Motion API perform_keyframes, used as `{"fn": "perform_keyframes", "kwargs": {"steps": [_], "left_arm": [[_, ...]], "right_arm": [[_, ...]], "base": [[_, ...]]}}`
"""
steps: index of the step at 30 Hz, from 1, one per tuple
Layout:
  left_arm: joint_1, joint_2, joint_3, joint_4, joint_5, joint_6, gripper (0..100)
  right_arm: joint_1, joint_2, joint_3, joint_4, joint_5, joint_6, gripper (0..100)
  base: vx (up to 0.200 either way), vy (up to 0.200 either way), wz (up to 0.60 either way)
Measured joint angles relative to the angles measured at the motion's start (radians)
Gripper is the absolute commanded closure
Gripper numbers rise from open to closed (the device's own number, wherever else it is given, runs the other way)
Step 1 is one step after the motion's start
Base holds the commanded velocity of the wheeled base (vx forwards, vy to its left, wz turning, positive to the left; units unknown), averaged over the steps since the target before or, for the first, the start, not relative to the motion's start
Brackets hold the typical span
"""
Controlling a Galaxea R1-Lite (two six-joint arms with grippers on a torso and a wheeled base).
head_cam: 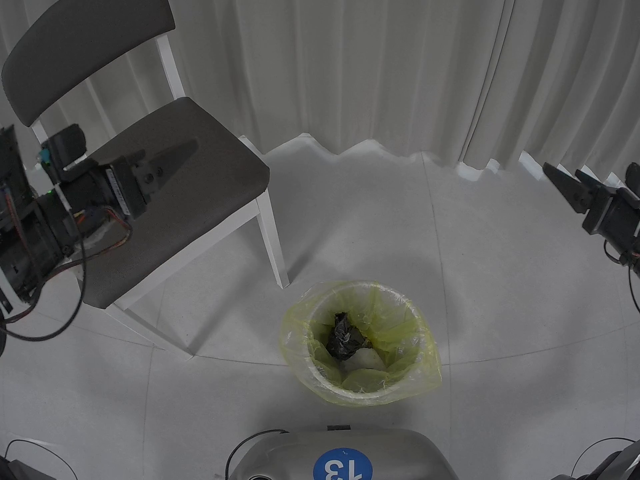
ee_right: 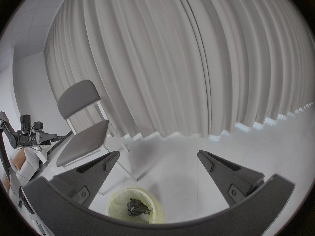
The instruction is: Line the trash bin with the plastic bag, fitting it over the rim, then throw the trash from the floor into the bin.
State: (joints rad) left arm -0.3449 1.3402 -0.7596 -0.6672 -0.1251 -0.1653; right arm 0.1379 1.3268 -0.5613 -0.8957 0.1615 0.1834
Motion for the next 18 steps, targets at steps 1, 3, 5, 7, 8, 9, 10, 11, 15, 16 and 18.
{"fn": "perform_keyframes", "kwargs": {"steps": [1,3,5,7,8,9,10,11,15,16,18], "left_arm": [[0.003,-0.017,0.003,0.000,0.000,0.001,0],[0.008,-0.058,0.013,0.003,0.001,0.002,0],[0.011,-0.095,0.021,0.006,0.000,0.004,0],[0.016,-0.130,0.028,0.008,-0.001,0.005,0],[0.019,-0.149,0.032,0.010,-0.002,0.006,0],[0.022,-0.169,0.035,0.013,-0.003,0.007,0],[0.024,-0.181,0.036,0.016,-0.004,0.008,0],[0.027,-0.198,0.037,0.020,-0.005,0.010,0],[0.040,-0.254,0.034,0.050,-0.007,0.019,0],[0.049,-0.278,0.028,0.068,-0.008,0.023,0],[0.059,-0.301,0.017,0.086,-0.009,0.025,0]], "right_arm": [[-0.002,-0.025,0.003,0.009,0.000,0.001,0],[-0.006,-0.087,0.008,0.039,0.000,0.001,0],[-0.009,-0.148,0.011,0.075,0.000,0.002,0],[-0.011,-0.209,0.011,0.122,0.000,0.002,0],[-0.011,-0.243,0.011,0.151,0.000,0.001,0],[-0.012,-0.283,0.008,0.188,0.000,0.002,0],[-0.012,-0.308,0.005,0.211,0.000,0.002,0],[-0.013,-0.343,0.000,0.246,0.000,0.002,0],[-0.013,-0.463,-0.030,0.369,0.001,0.002,0],[-0.013,-0.519,-0.053,0.424,0.001,0.002,0],[-0.012,-0.572,-0.085,0.471,0.002,0.002,0]], "base": [[0.000,0.000,0.00],[0.000,0.000,0.00],[0.000,0.000,0.00],[0.000,0.000,0.00],[0.000,0.000,0.00],[0.000,0.000,0.00],[0.000,0.000,0.00],[0.000,0.000,0.00],[0.000,0.000,0.00],[0.000,0.000,0.00],[0.000,0.000,0.00]]}}
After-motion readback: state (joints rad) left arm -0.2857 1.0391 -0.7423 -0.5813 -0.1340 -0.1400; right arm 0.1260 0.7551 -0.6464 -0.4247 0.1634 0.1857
